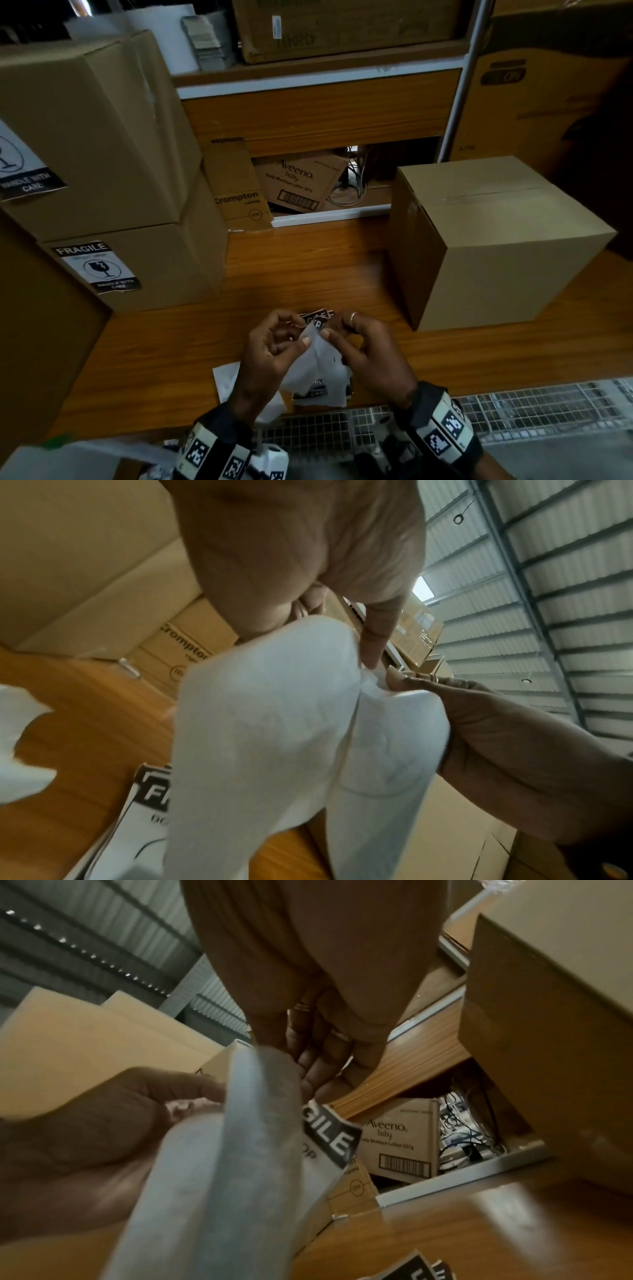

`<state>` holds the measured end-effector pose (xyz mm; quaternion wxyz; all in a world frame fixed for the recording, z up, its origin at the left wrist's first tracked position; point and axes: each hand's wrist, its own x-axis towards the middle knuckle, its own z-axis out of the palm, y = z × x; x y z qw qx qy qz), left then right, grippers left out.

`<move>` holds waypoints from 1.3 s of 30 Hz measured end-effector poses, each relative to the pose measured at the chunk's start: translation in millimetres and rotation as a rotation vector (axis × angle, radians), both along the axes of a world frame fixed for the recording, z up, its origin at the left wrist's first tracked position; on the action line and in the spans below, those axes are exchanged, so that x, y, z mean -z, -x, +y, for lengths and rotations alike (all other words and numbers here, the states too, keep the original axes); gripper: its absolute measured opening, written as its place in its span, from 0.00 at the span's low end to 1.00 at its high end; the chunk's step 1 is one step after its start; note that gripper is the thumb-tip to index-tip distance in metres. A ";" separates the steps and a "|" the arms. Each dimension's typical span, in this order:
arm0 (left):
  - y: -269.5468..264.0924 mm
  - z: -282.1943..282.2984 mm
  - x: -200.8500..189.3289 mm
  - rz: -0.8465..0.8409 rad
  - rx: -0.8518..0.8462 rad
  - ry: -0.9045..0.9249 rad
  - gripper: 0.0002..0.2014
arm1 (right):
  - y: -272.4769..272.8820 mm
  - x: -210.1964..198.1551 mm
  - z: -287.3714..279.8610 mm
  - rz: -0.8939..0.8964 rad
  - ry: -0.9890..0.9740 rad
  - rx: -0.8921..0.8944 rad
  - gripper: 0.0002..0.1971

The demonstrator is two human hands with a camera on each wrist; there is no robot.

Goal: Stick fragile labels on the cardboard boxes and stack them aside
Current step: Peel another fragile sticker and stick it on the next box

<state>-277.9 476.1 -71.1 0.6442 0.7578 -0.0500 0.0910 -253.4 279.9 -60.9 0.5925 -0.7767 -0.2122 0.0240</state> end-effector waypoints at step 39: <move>-1.4 -20.6 1.6 -0.001 -0.046 0.157 0.07 | 6.6 10.4 22.8 0.108 -0.229 0.218 0.08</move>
